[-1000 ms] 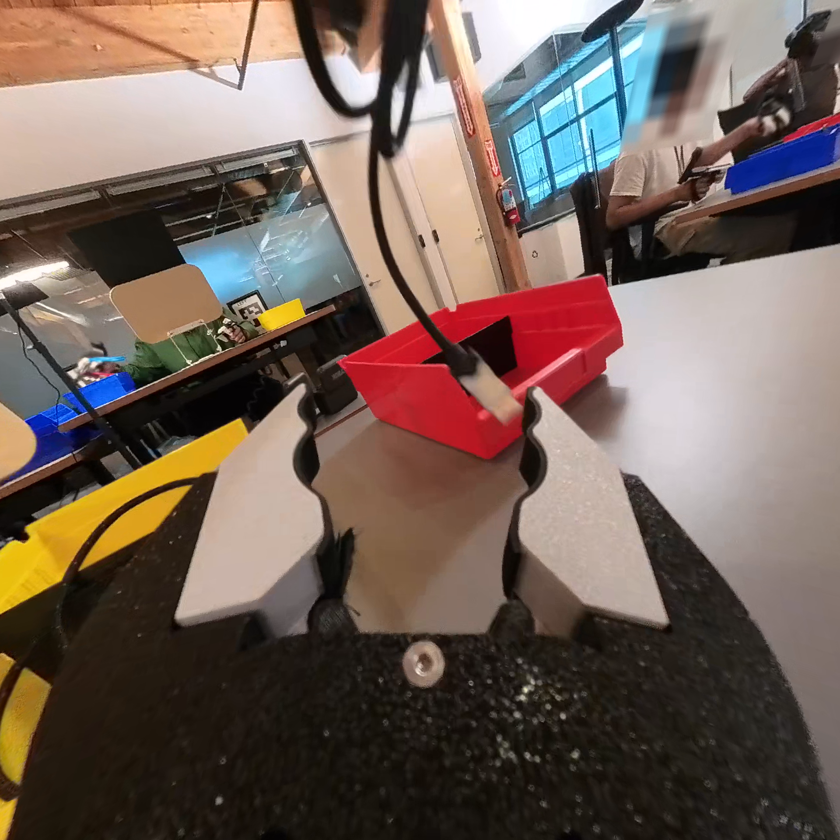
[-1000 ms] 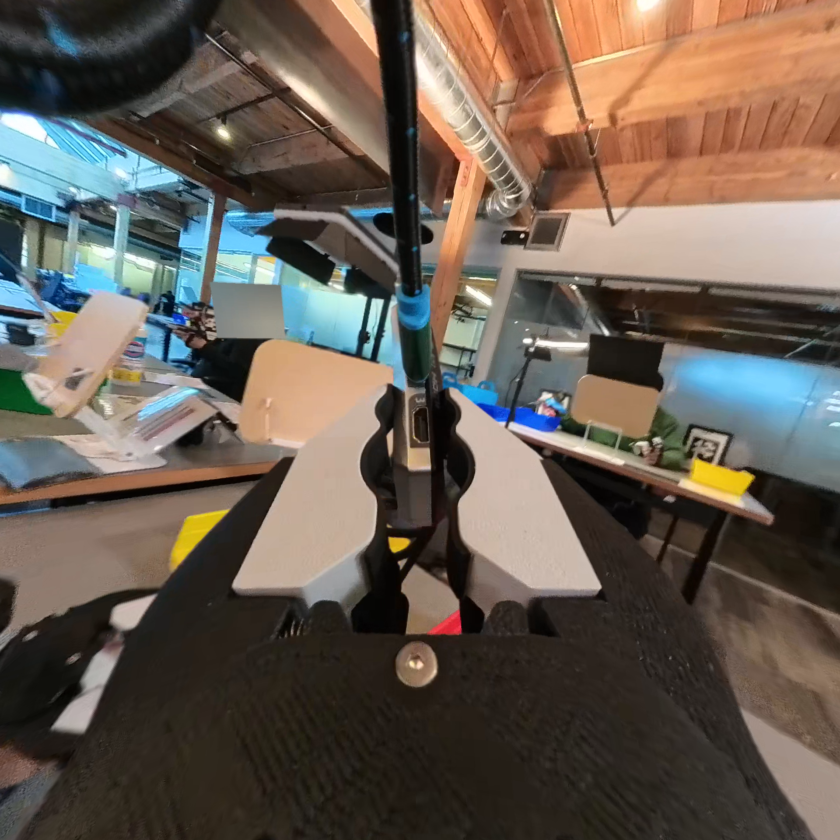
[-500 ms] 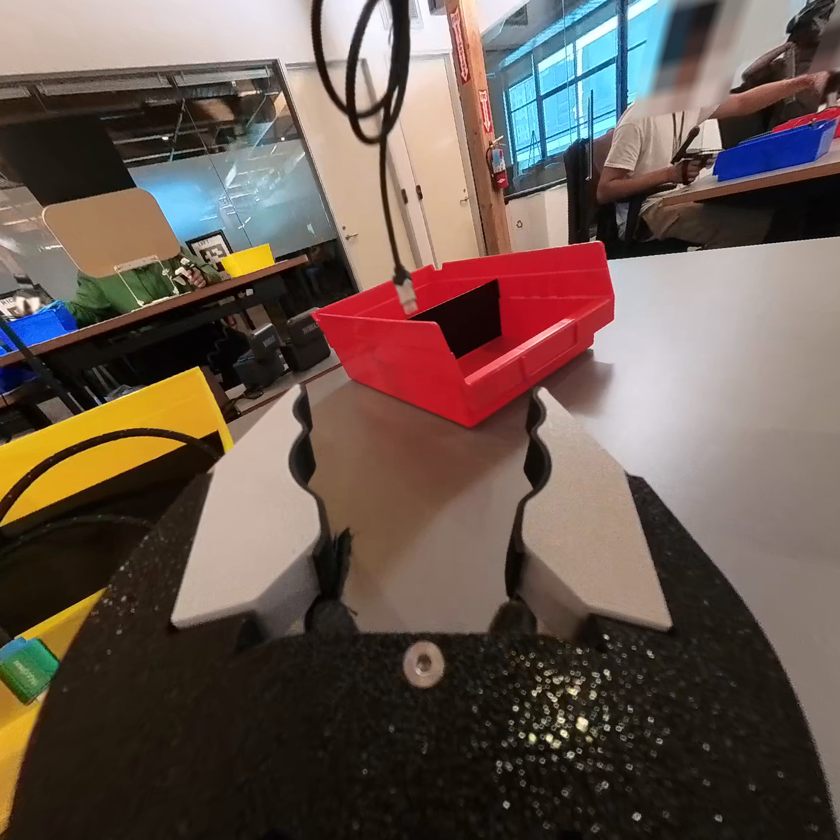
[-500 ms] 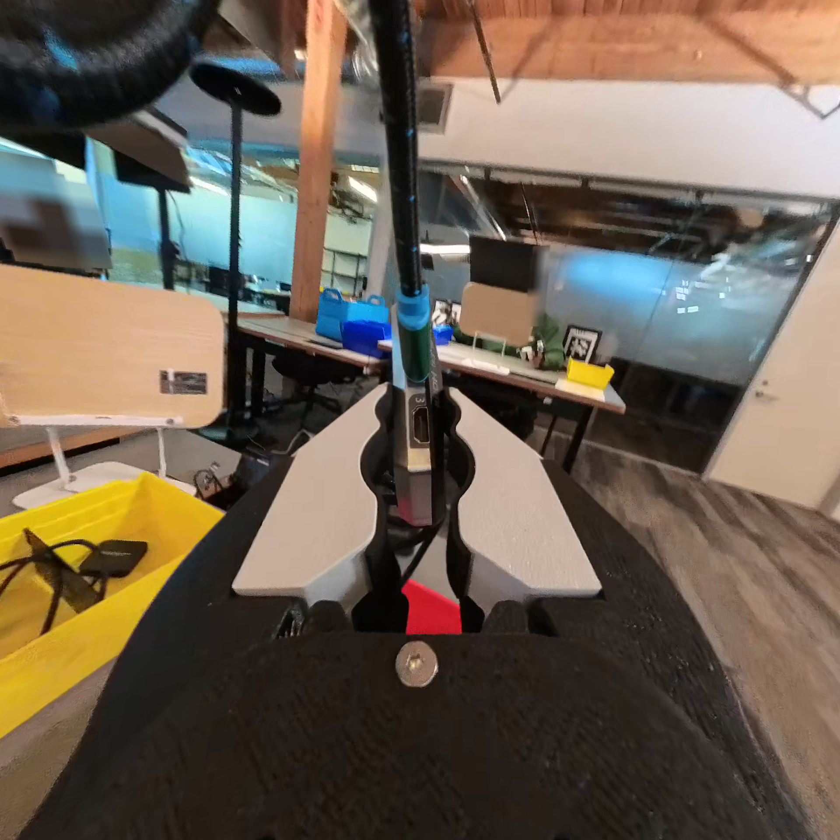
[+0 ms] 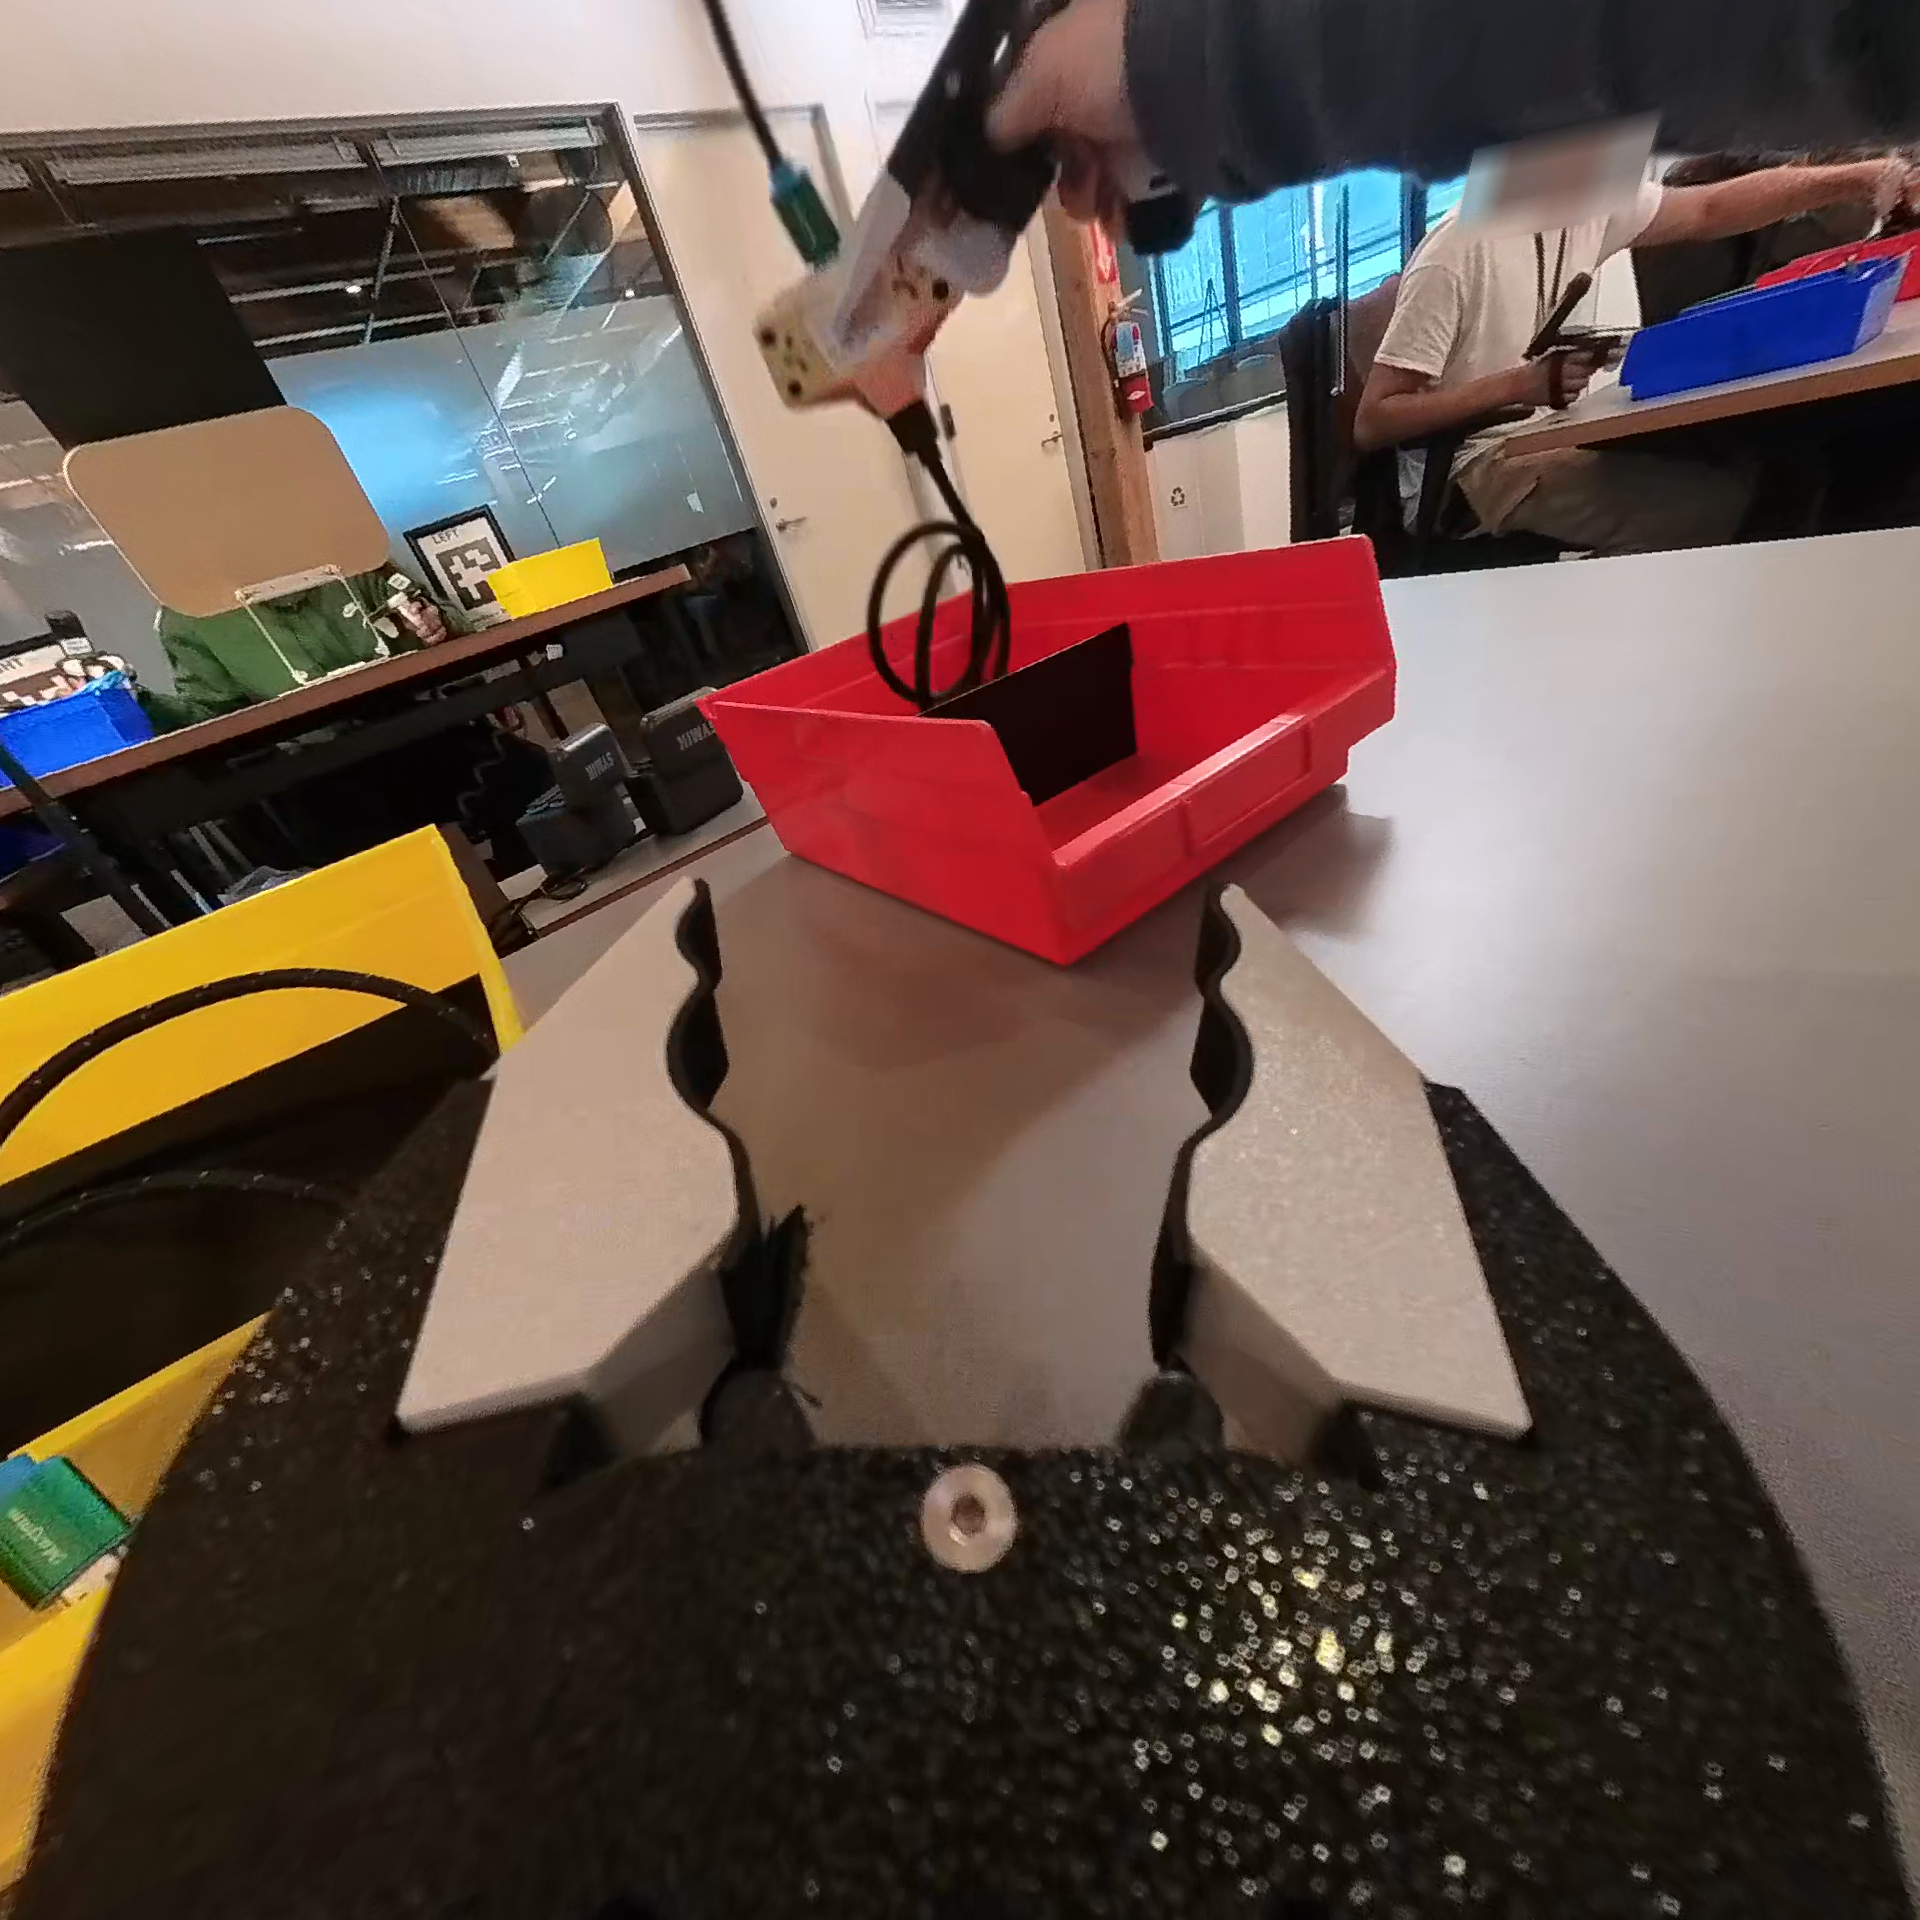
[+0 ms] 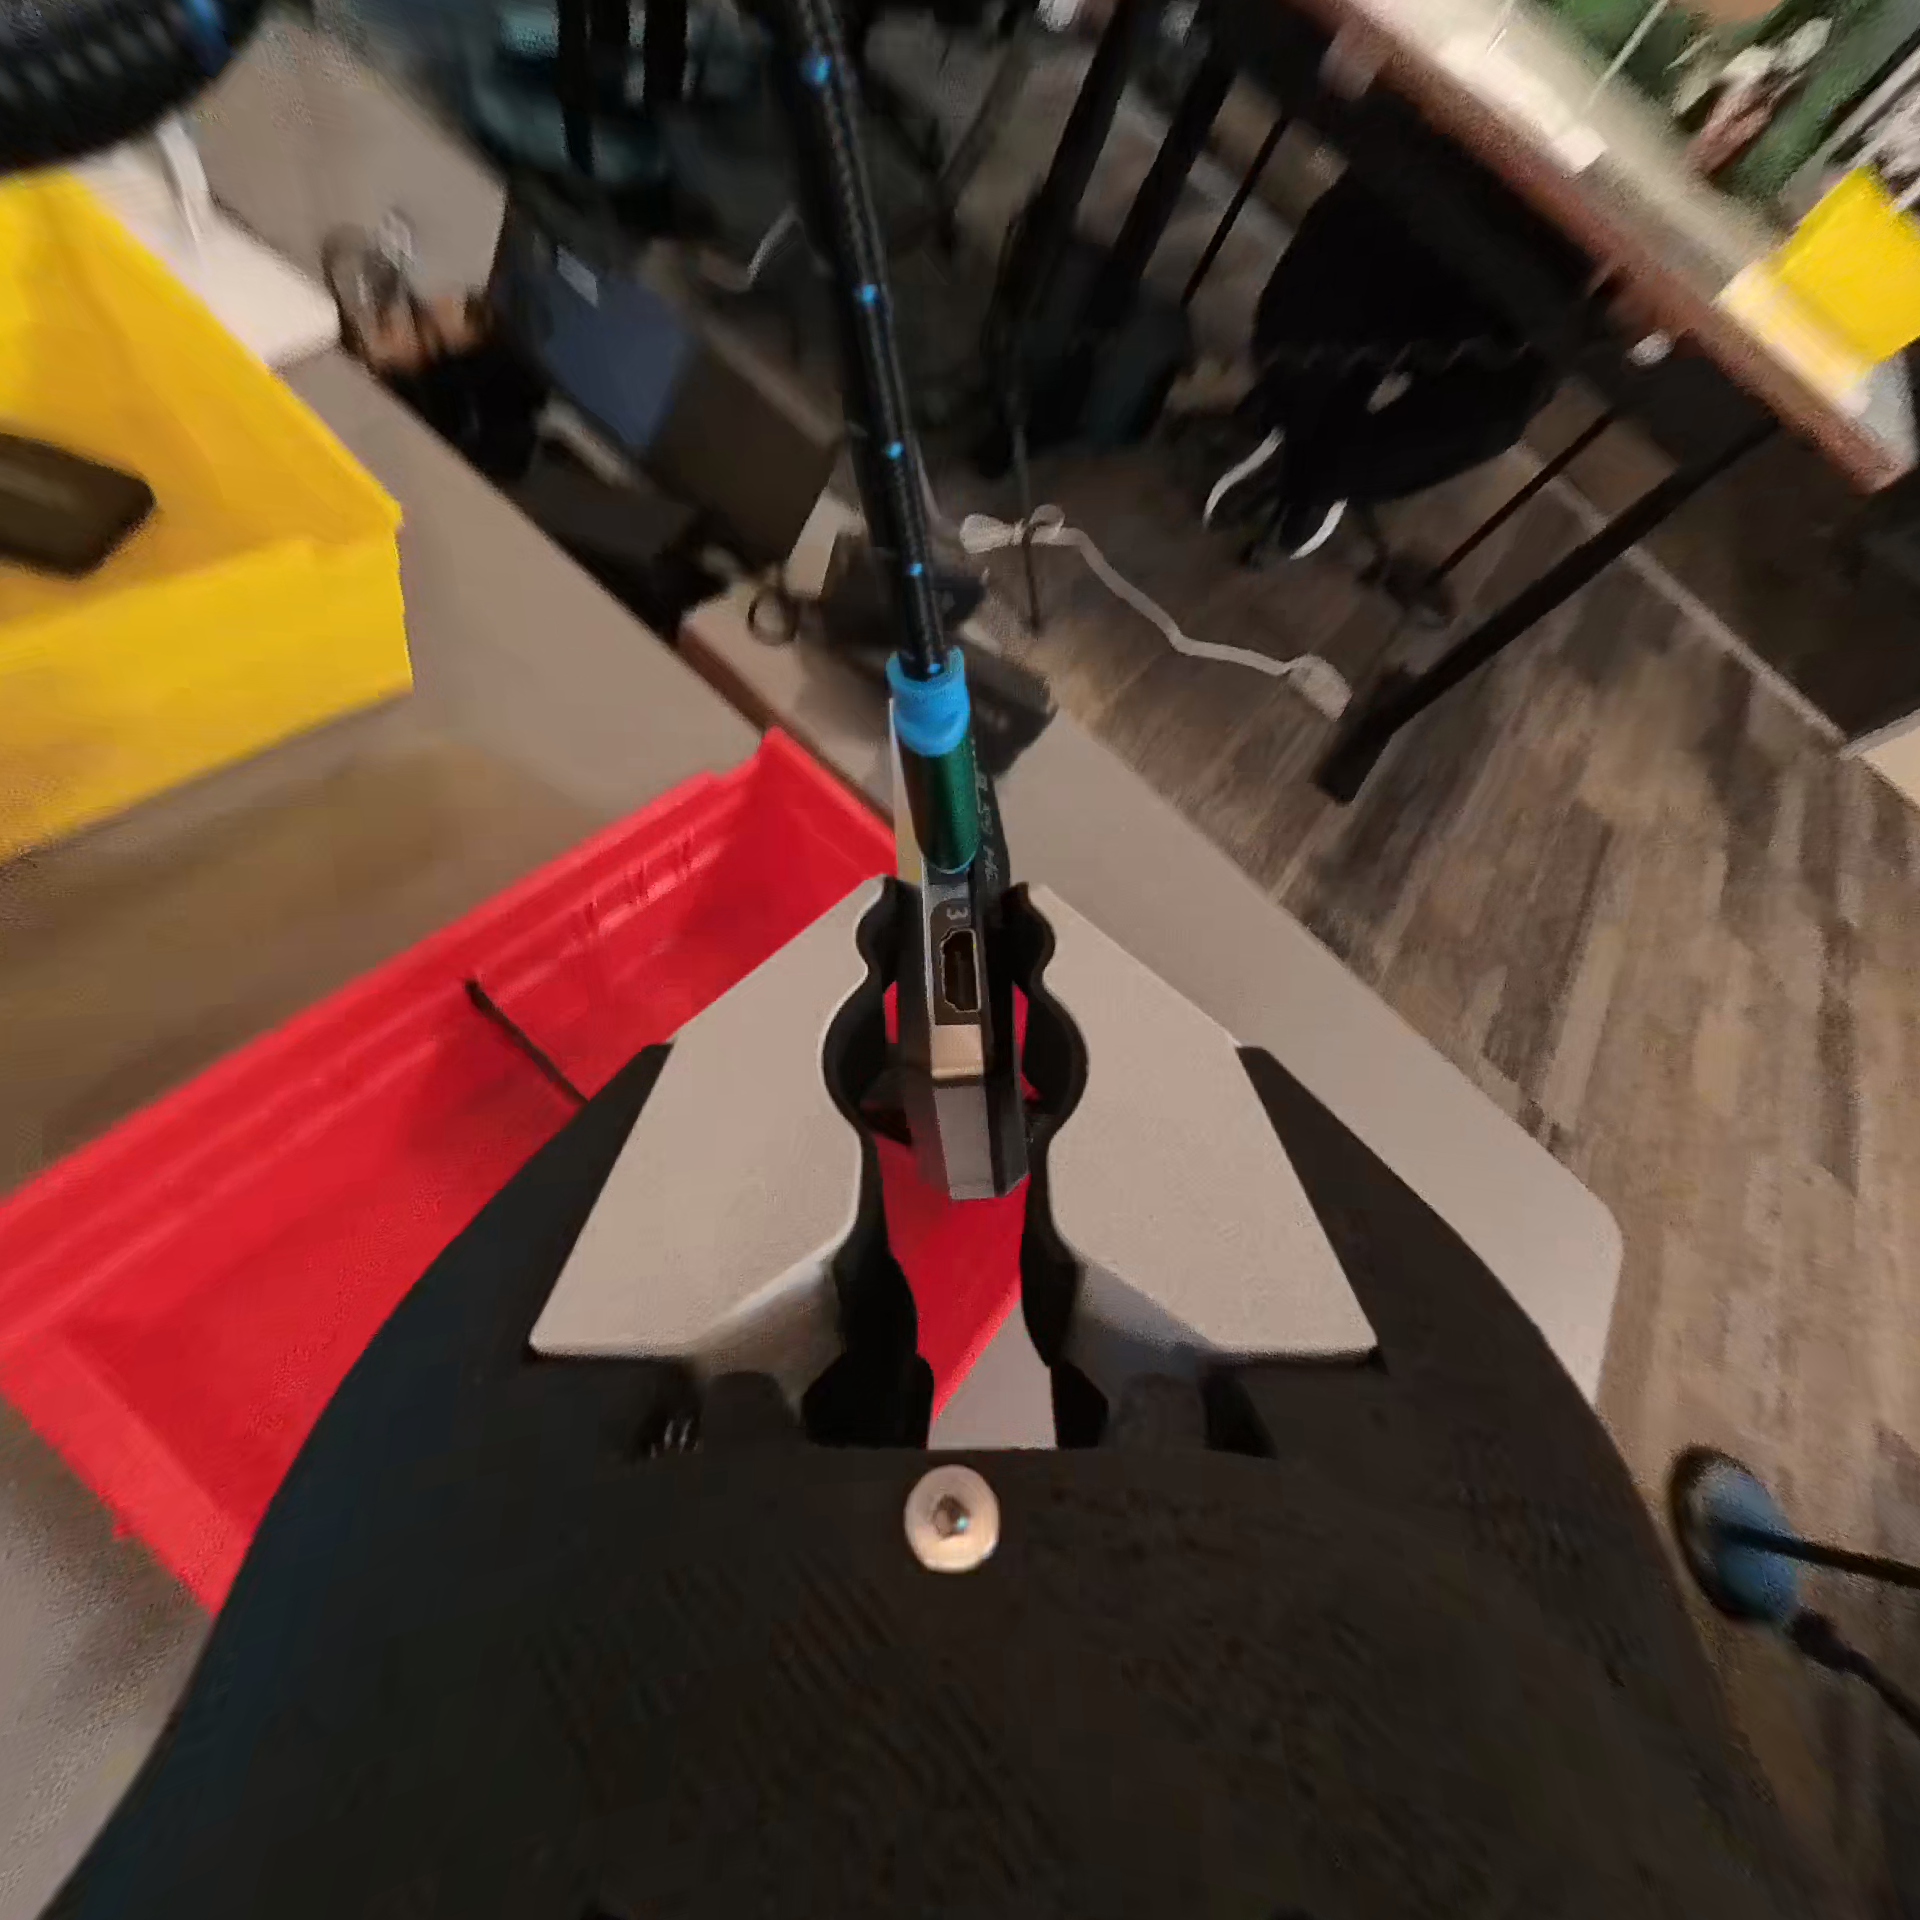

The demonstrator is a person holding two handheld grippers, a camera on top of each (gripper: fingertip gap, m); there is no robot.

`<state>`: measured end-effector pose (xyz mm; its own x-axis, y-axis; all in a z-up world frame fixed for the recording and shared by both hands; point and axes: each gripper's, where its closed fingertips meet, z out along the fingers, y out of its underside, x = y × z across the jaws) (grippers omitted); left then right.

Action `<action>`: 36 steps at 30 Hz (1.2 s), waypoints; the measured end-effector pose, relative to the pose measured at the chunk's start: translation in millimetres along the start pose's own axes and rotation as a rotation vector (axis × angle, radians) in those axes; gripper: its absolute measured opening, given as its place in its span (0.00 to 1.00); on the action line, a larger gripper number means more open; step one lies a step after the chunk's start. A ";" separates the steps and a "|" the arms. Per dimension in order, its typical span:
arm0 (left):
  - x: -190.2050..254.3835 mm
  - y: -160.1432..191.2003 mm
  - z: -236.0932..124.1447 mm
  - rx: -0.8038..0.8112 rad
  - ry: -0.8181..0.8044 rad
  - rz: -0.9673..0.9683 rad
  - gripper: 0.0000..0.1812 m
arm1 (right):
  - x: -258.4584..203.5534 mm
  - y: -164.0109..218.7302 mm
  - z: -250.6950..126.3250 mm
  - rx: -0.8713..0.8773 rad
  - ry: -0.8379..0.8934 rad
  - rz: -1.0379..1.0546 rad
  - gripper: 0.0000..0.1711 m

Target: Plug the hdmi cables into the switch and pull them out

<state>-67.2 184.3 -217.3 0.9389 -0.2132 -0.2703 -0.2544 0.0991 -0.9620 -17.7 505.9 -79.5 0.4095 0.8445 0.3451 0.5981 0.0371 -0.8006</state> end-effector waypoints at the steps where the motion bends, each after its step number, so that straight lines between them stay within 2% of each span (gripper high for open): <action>1: 0.0 0.3 0.2 -0.002 0.001 -0.001 0.50 | -3.2 9.5 8.6 -0.055 -0.021 -0.027 0.11; 9: -0.8 1.2 0.8 -0.006 0.002 -0.014 0.50 | -27.1 70.4 57.7 -0.430 -0.150 -0.199 0.11; 19: -1.0 2.7 0.8 -0.011 0.006 -0.022 0.50 | -64.8 108.0 108.0 -0.686 -0.202 -0.380 0.12; 21: -1.1 2.6 0.5 -0.011 0.005 -0.022 0.50 | -63.5 108.6 113.2 -0.701 -0.180 -0.382 0.12; 26: -1.1 1.9 0.1 -0.007 0.005 -0.023 0.49 | -62.6 107.2 115.2 -0.657 -0.184 -0.239 0.13; 29: -1.4 2.3 0.2 -0.009 0.004 -0.023 0.50 | -64.9 106.1 114.2 -0.607 -0.194 -0.136 0.23; 33: -1.8 2.1 0.2 -0.007 0.003 -0.027 0.50 | -56.7 107.8 103.0 -0.578 -0.153 -0.127 0.34; 36: -2.1 2.6 0.7 -0.009 0.004 -0.034 0.50 | -49.5 98.8 84.7 -0.557 -0.102 -0.166 0.36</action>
<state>-69.7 185.6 -219.2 0.9459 -0.2205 -0.2380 -0.2249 0.0830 -0.9708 -37.2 513.0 -217.1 0.2276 0.8994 0.3733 0.9317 -0.0897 -0.3520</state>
